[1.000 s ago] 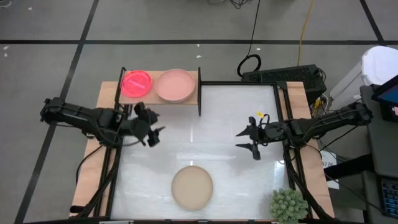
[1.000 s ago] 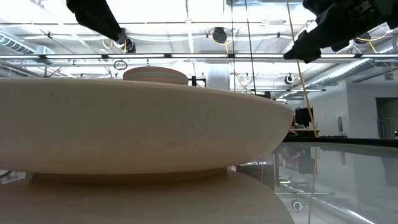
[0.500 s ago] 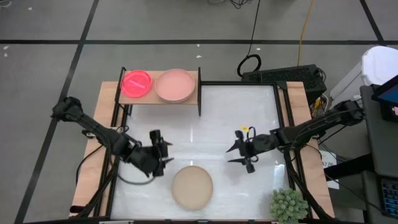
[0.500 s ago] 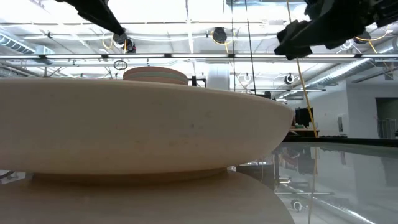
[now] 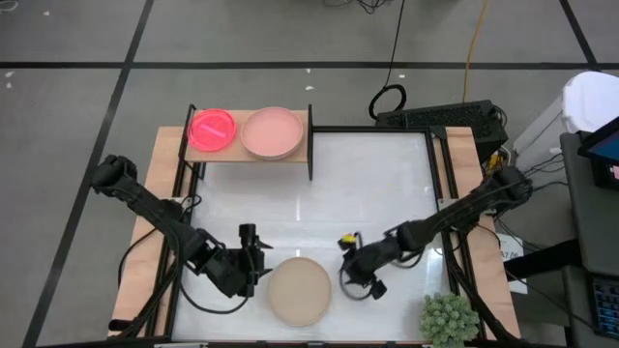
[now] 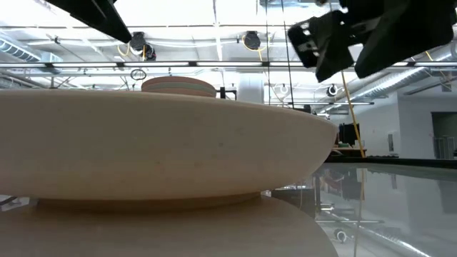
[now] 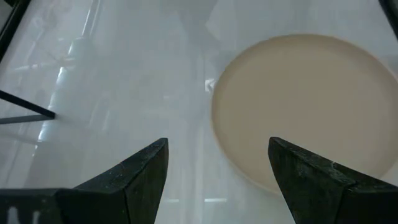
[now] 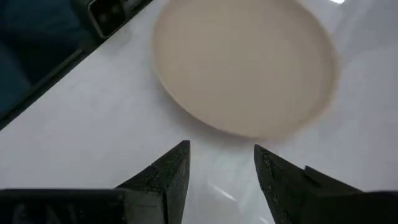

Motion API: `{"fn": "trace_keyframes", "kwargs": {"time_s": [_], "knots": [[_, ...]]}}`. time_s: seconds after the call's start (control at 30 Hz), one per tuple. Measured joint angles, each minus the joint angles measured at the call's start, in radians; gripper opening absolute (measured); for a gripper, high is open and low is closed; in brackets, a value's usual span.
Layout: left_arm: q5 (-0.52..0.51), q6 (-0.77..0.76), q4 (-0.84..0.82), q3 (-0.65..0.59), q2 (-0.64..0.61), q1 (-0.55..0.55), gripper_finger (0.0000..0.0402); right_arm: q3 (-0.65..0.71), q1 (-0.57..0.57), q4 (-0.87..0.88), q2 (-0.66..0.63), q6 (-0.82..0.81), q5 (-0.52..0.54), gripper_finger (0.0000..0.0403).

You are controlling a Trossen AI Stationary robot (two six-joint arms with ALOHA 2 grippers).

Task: Place and stack plates onto a shelf
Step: Stack the big light brown plate on top of the big light orange plates on the shelf

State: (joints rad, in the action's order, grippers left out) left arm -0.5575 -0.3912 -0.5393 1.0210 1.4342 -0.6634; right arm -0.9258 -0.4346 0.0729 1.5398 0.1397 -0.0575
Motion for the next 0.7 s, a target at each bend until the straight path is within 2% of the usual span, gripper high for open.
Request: {"fn": "trace_keyframes", "kwargs": {"time_s": [0.2,0.33,0.53,0.7], "knots": [[0.0,-0.002,0.021,0.0,0.0,-0.001,0.028,-0.162,-0.041,0.072,0.162,0.129,0.0,0.0159],[-0.001,0.0,0.02,0.0,0.0,0.0,0.028,-0.228,-0.052,0.074,0.244,0.158,0.007,0.0159],[-0.027,-0.003,0.02,0.0,0.0,0.001,0.028,-0.253,-0.059,0.076,0.323,0.313,0.004,0.0154],[-0.053,0.002,0.02,0.0,0.0,0.001,0.028,-0.253,-0.059,0.07,0.358,0.392,0.004,0.0124]]}}
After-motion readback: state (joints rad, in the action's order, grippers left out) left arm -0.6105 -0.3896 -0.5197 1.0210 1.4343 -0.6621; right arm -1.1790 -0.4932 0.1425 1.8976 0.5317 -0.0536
